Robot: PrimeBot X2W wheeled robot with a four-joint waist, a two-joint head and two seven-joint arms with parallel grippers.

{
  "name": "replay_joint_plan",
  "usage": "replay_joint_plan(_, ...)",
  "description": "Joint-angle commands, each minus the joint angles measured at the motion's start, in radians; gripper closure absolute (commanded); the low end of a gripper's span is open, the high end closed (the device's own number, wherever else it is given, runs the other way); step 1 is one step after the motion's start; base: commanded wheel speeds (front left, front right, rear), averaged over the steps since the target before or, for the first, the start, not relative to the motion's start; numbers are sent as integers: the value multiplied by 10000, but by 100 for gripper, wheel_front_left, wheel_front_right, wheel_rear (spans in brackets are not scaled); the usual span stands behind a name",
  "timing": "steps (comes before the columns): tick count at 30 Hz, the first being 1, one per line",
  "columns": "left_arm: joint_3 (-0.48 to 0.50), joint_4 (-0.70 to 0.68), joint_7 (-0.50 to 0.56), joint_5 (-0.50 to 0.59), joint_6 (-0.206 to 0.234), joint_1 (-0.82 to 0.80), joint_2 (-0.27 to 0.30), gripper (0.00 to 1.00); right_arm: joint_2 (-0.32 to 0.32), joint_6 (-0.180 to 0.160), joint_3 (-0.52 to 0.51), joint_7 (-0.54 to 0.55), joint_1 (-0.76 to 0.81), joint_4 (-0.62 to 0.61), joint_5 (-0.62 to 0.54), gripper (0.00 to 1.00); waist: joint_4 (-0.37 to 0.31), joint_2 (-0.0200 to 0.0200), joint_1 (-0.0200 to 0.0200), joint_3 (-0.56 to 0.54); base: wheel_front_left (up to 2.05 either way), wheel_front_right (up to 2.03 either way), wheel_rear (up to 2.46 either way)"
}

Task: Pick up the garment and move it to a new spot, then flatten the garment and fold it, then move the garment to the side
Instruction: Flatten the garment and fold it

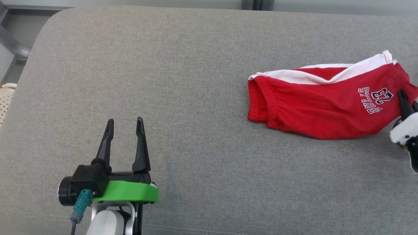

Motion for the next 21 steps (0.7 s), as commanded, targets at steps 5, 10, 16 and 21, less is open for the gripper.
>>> replay_joint_plan(5,70,99,-1,154,-107,220,30,0,291,-14,-281,-67,-354,-879,-969,100,-54,-1,0,-342,0,0,0)
replay_joint_plan(10,106,97,-1,152,-131,291,28,0,791,-14,-352,-70,-363,-2176,-1871,100,-83,-1,0,-501,0,0,0)
replay_joint_plan(16,14,60,-1,-1,-132,284,30,0,1503,-14,320,-35,-114,-3259,-2621,100,34,-1,0,-471,0,0,0)
replay_joint_plan(21,-109,79,-1,-112,-117,185,28,0,2152,-12,855,108,165,-3375,-3076,100,280,-1,0,-372,0,0,0)
